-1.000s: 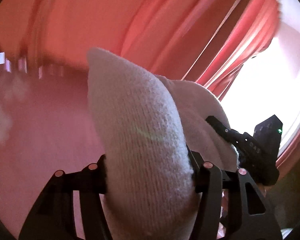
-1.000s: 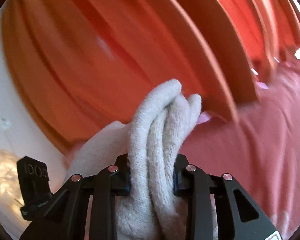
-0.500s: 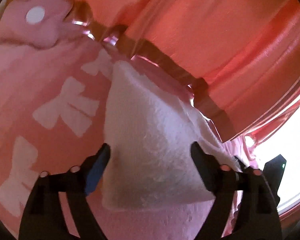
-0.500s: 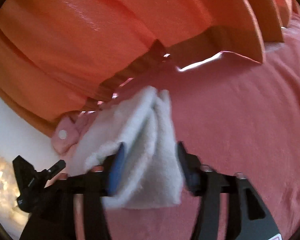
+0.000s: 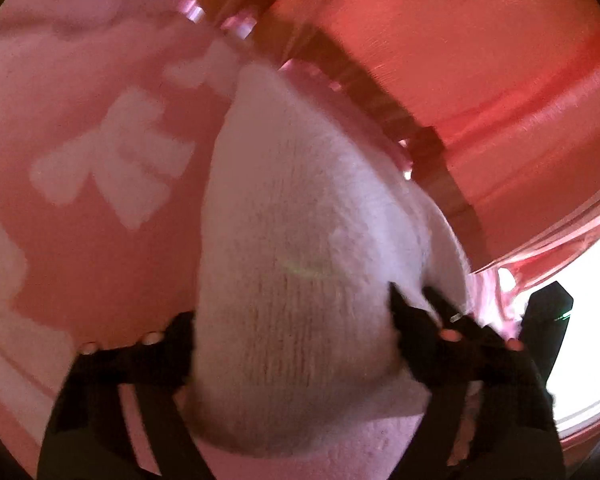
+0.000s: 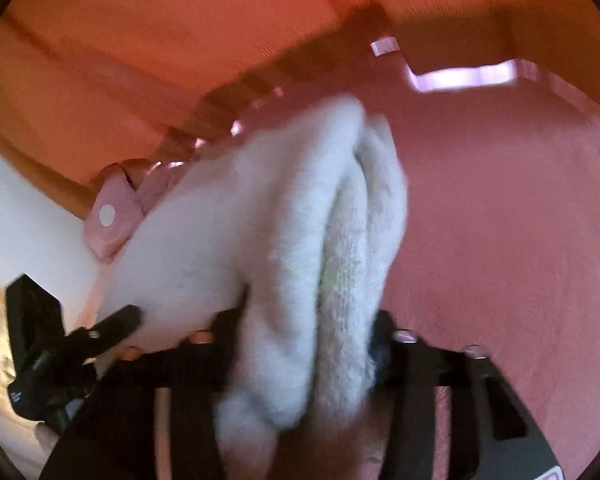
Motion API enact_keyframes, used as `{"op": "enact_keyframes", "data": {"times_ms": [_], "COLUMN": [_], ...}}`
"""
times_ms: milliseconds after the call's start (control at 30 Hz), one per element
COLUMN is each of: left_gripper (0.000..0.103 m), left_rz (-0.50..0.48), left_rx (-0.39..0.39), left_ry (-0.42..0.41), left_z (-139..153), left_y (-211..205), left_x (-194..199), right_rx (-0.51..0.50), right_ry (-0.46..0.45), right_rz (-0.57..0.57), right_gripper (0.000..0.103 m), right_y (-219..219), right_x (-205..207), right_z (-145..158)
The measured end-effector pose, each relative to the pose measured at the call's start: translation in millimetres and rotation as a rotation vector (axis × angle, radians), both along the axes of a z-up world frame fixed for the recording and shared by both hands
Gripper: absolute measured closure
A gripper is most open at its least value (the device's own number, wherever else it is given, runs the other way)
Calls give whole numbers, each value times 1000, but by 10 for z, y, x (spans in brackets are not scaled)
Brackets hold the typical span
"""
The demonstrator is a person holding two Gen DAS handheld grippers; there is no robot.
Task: Fold small clothes
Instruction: 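Lower the folded sweater onto the bedspread and open both grippers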
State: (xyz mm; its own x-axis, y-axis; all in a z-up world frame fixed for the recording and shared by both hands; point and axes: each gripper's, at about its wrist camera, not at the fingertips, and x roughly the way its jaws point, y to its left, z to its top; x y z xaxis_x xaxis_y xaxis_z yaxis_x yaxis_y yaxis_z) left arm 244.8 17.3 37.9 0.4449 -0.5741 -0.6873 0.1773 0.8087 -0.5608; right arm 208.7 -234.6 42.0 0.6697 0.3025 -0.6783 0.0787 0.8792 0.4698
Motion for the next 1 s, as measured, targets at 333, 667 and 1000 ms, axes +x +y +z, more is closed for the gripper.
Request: {"op": "enact_keyframes", "data": {"times_ms": [333, 667, 1000], "left_gripper": [33, 21, 12], "left_rz": [-31, 65, 73], "left_rx": [155, 296, 327], "left_ry": [-139, -209, -142], "left_z": [-60, 198, -13], "left_y": [-195, -86, -156], "left_x": [-124, -326, -263], "right_rx": [-40, -293, -310], "right_ry": [79, 36, 189], "right_rz": [-45, -48, -16], "right_gripper": [53, 70, 43], "right_y": [-189, 9, -65], "right_x": [12, -385, -117], "right_z": [-342, 223, -256]}}
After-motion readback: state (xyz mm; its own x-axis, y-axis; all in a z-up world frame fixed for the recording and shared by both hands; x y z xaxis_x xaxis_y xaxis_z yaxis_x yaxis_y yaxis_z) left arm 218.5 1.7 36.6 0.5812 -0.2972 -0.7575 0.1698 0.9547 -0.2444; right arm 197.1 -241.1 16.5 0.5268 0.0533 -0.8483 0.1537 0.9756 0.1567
